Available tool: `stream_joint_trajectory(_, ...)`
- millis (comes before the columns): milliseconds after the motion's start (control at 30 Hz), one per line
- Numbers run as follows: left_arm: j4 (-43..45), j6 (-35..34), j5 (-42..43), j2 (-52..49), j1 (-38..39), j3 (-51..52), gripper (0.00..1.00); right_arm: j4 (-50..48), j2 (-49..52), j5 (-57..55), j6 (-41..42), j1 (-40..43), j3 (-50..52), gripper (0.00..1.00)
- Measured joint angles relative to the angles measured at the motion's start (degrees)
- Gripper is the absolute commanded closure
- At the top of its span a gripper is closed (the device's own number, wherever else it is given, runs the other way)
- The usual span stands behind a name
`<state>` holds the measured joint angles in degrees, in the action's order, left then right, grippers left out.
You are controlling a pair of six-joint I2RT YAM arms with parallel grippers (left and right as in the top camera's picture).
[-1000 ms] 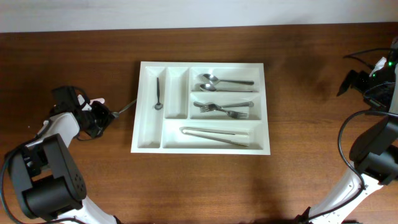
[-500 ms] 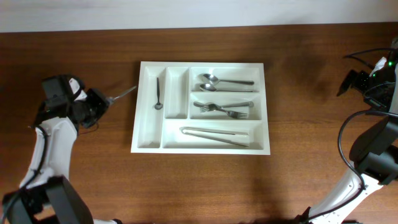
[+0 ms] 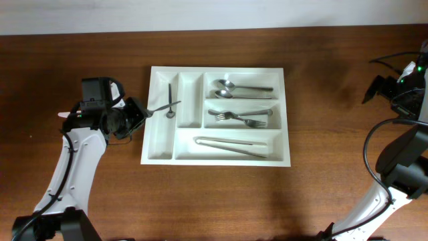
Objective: Pack container
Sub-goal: 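Carry the spoon into the narrow left compartment and release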
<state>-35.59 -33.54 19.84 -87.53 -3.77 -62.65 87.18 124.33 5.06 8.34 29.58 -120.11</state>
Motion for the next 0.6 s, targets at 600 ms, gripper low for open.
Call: stream_joint_trajectory(600, -4.48, -41.35, -10.29, 0.0, 8.74, -0.07, 0.98, 0.0, 0.0, 0.0, 0.02, 0.0, 0.0, 0.01)
